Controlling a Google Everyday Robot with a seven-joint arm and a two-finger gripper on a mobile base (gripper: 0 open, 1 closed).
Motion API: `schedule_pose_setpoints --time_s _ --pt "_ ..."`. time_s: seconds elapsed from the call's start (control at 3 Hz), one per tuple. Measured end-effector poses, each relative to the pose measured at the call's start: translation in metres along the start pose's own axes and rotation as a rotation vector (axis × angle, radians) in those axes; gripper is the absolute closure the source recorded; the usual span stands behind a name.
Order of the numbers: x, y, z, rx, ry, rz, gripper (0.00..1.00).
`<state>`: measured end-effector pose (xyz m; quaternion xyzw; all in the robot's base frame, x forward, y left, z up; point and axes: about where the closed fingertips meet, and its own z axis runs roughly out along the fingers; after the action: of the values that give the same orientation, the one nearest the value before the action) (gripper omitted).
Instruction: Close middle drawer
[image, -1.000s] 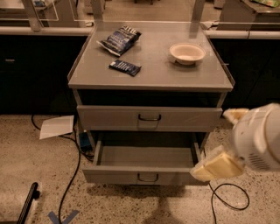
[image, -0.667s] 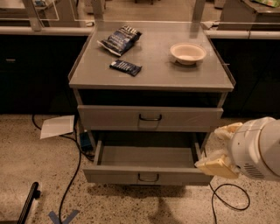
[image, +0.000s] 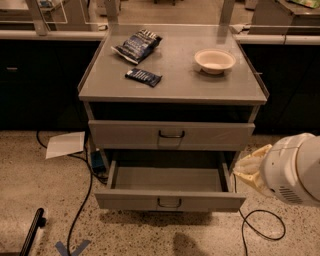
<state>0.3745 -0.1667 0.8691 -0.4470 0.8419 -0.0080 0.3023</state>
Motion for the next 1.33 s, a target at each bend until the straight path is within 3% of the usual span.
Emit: schedule_pose_setpoints --time_s 0.33,0.67,1.33 --pt "0.01 -0.006 0.015 0.004 -0.003 0.034 1.0" --pt "0.031 -0.018 0.06 -0.01 0.002 0.095 1.0" --pt "0.074 -0.022 0.184 -0.11 -0.053 0.272 1.0"
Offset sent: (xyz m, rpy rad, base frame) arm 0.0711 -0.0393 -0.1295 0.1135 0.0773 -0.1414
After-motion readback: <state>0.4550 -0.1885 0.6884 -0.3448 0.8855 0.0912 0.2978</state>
